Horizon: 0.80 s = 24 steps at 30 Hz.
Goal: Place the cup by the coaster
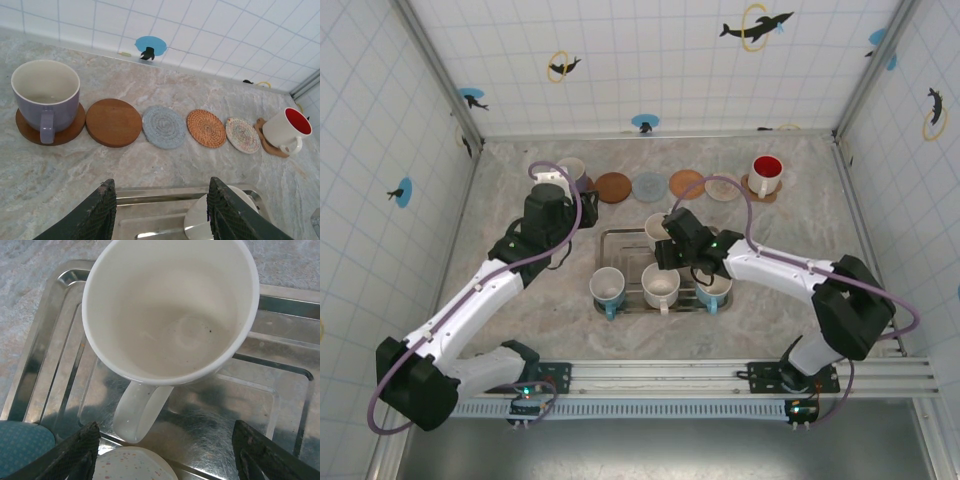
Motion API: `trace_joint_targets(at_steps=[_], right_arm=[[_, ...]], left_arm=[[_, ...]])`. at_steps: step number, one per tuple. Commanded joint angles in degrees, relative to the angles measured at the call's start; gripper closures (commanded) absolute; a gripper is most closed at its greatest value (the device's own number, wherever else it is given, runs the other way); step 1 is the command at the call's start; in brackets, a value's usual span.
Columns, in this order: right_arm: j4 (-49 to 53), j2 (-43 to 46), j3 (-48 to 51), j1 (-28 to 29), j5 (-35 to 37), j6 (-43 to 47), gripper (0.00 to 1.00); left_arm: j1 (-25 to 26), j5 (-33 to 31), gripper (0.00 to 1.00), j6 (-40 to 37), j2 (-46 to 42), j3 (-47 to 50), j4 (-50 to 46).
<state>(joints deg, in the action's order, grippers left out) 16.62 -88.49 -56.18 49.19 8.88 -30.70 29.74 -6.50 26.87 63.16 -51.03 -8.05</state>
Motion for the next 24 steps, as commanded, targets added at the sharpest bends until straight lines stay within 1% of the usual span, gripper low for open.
trace_joint_targets(at_steps=[1,16,24], right_arm=[[-0.4,-1.7,-2.6,0.3,1.0,-0.9,0.29],[-3.0,-4.4,-3.5,-0.5,1.6,-2.1,0.36],[-3.6,-5.2,-3.8,-1.5,1.5,-2.2,0.42]], left_arm=[[0.3,-1.0,0.50,-1.3,0.3,0.0,0.5],[0.3,-1.6,0.50,-1.8,1.0,-0.6,-0.8],[0.3,-1.8,0.50,-2.1,1.5,-0.8,-1.0]])
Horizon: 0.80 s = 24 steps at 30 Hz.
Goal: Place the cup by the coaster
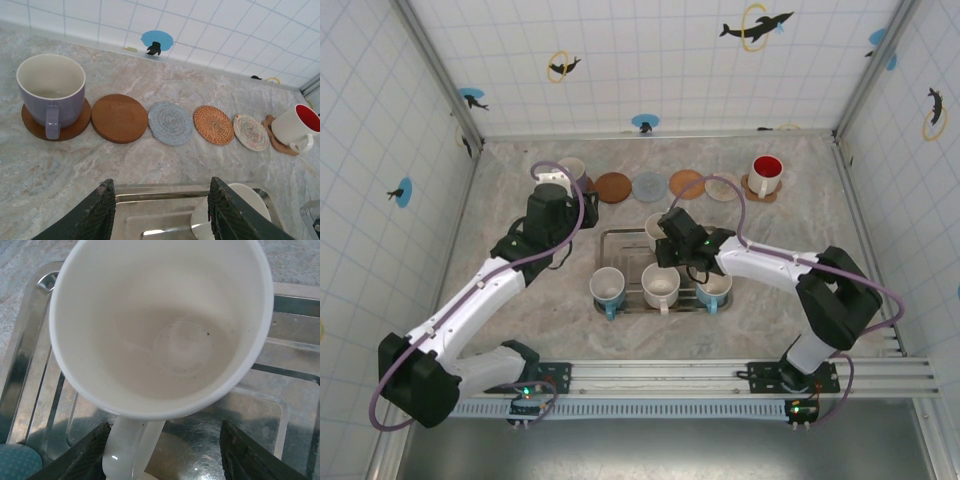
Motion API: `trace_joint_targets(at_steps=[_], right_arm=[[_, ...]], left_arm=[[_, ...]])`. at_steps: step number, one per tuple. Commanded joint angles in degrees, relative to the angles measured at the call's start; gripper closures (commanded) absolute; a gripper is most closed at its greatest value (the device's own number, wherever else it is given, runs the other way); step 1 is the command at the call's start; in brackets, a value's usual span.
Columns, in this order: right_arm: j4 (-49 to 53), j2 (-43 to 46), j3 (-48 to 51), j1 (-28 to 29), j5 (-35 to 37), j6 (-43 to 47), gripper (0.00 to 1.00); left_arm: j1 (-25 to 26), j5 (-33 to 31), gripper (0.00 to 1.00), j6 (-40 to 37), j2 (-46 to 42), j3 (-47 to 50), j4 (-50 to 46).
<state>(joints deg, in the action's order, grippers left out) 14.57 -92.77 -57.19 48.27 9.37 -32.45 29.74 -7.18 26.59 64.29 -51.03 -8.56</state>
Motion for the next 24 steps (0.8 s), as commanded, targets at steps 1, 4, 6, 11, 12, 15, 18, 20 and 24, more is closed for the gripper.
trace_joint_targets(at_steps=[1,4,6,11,12,15,18,20,24], right_arm=[[-1.7,-1.0,-2.8,-0.7,1.1,-0.5,0.43],[-2.0,-1.0,-2.8,-1.0,1.0,-0.5,0.46],[-2.1,-1.1,-2.9,-1.2,1.0,-0.4,0.48],[-2.1,-1.5,-3.2,-1.4,0.7,0.0,0.54],[-2.1,-1.6,-3.3,-1.4,0.6,0.0,0.56],[-2.1,-1.8,-3.4,-1.4,0.5,0.2,0.60],[-1.9,-2.0,-3.5,-1.5,0.5,0.3,0.65],[-1.9,-2.2,-3.5,-1.5,0.4,0.4,0.67],[-1.7,-2.3,-3.8,-1.5,0.4,0.5,0.76]], left_arm=[[0.3,-1.1,0.50,-1.8,0.4,-0.7,-0.6],[0.3,-1.2,0.50,-1.8,0.5,-0.8,-0.6],[0.3,-1.3,0.50,-1.8,0.6,-0.9,-0.7],[0.3,-1.3,0.50,-1.9,0.8,-1.0,-0.9],[0.3,-1.4,0.50,-1.9,0.8,-1.0,-0.9],[0.3,-1.6,0.50,-1.9,1.1,-1.2,-1.1],[0.3,-1.6,0.50,-1.9,1.0,-1.2,-1.1],[0.3,-1.6,0.50,-2.0,1.1,-1.2,-1.2],[0.3,-1.7,0.50,-1.9,1.2,-1.3,-1.2]])
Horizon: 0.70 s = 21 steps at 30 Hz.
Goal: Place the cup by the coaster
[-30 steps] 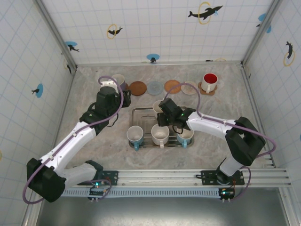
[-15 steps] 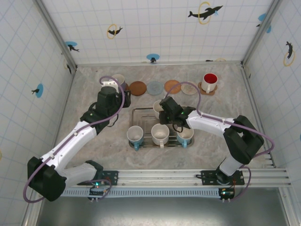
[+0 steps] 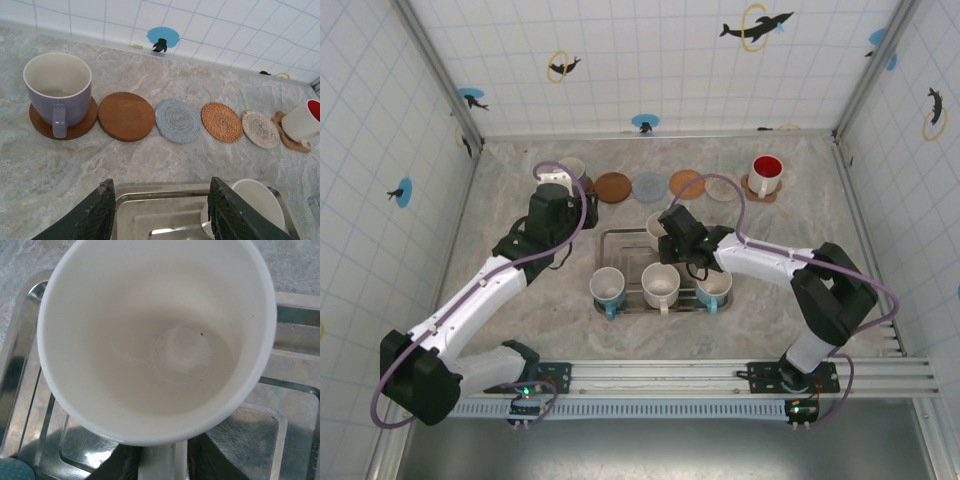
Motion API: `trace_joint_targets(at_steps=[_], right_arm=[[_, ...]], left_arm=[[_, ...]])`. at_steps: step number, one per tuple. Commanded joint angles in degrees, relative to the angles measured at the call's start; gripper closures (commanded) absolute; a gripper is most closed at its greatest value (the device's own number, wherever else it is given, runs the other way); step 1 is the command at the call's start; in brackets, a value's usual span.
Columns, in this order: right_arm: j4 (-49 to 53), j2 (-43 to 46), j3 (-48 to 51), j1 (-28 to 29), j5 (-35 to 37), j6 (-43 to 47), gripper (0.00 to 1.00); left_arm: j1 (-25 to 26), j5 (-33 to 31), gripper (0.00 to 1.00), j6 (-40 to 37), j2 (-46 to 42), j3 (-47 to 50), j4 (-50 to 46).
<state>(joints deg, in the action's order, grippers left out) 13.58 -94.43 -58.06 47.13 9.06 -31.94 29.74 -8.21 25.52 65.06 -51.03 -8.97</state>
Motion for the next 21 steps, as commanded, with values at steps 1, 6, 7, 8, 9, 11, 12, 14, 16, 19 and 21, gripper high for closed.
trace_joint_targets(at_steps=[1,6,7,8,9,11,12,14,16,19,21], right_arm=[[-0.6,-0.6,-3.0,-0.4,0.7,0.1,0.79],[-0.5,-0.4,-3.1,-0.4,0.9,0.1,0.95],[-0.4,-0.3,-3.1,-0.3,1.0,0.2,0.99],[-0.3,-0.2,-3.2,-0.3,1.1,0.3,1.00],[-0.1,-0.1,-3.2,-0.4,1.3,0.3,1.00],[0.3,0.4,-3.4,-0.3,1.8,0.7,1.00],[0.5,0.6,-3.5,-0.3,2.1,0.8,1.00],[1.0,1.2,-3.8,-0.3,2.8,1.3,1.00],[1.4,1.9,-4.0,-0.3,3.5,2.0,1.00],[1.7,3.2,-4.1,-0.3,4.2,3.3,1.00],[2.0,4.0,-4.3,-0.3,4.8,4.0,1.00]], left_arm=[[0.3,-0.7,0.50,-0.8,0.4,-1.3,-0.8],[0.3,-0.8,0.50,-0.8,0.6,-1.2,-0.9],[0.3,-0.8,0.50,-0.9,0.6,-1.2,-0.9],[0.3,-0.8,0.50,-0.8,0.6,-1.3,-0.9],[0.3,-0.7,0.50,-0.9,0.7,-1.1,-0.9],[0.3,-0.7,0.50,-1.0,0.6,-1.4,-0.9],[0.3,-0.7,0.50,-0.9,0.6,-1.3,-0.9],[0.3,-0.7,0.50,-0.9,0.5,-1.3,-0.9],[0.3,-0.7,0.50,-1.0,0.5,-1.2,-0.9],[0.3,-0.7,0.50,-1.0,0.6,-1.3,-0.8],[0.3,-0.5,0.50,-1.0,0.7,-1.3,-0.6]])
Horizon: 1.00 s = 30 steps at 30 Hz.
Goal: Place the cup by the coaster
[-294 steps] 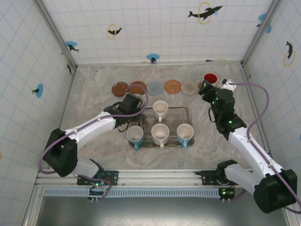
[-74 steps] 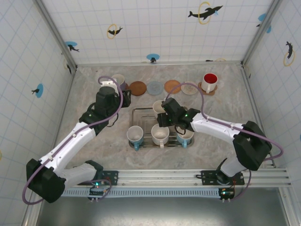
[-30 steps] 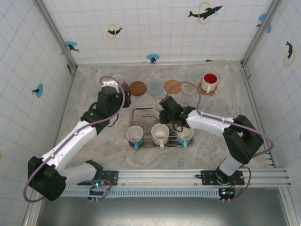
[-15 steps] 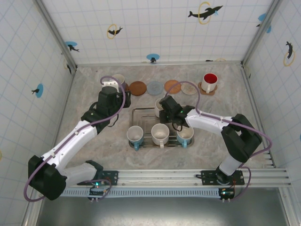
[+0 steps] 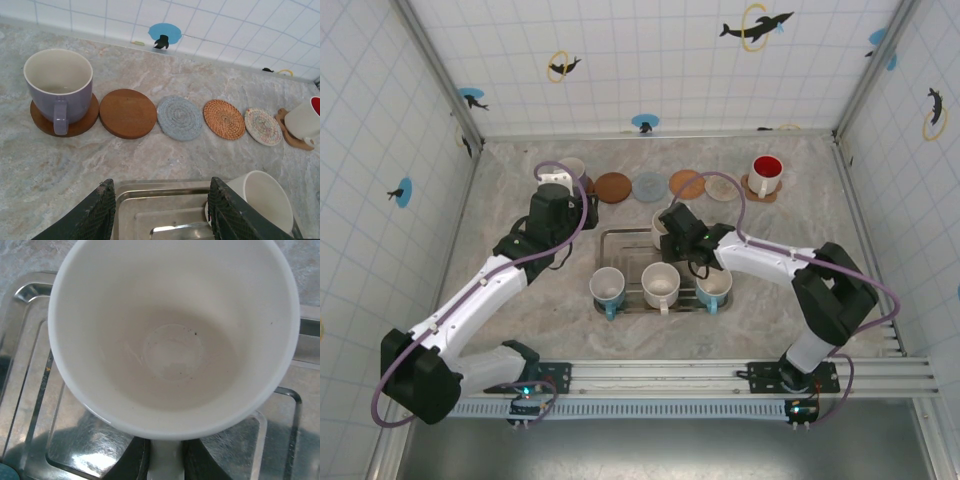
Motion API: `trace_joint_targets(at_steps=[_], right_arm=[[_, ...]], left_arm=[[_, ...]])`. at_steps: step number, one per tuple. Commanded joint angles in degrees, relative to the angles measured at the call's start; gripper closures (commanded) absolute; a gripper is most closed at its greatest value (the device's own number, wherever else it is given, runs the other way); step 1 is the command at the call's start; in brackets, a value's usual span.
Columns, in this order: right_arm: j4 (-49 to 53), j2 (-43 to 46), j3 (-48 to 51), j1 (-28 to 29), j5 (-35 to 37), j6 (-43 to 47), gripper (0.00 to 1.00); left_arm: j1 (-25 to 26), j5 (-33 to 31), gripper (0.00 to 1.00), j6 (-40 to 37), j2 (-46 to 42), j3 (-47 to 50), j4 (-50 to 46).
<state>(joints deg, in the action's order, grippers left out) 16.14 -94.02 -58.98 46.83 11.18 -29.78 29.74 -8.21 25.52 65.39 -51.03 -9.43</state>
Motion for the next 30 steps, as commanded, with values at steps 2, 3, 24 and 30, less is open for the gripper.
trace_joint_targets(at_steps=[2,3,24,30], right_arm=[[0.0,4.4,-3.7,-0.1,3.5,2.6,1.00],[0.3,4.7,-3.7,-0.2,3.8,2.9,1.00],[10.4,3.9,-16.8,-17.6,1.7,14.1,1.00],[11.1,-0.9,-21.4,-22.5,1.0,16.4,1.00]], left_arm=[[0.3,-0.5,0.50,-1.1,0.4,-1.4,-0.1],[0.3,-0.6,0.50,-1.0,0.4,-1.2,0.1],[0.3,-0.6,0.50,-2.8,0.2,-1.3,1.7],[0.3,0.1,0.50,-1.8,0.0,-0.5,2.5]])
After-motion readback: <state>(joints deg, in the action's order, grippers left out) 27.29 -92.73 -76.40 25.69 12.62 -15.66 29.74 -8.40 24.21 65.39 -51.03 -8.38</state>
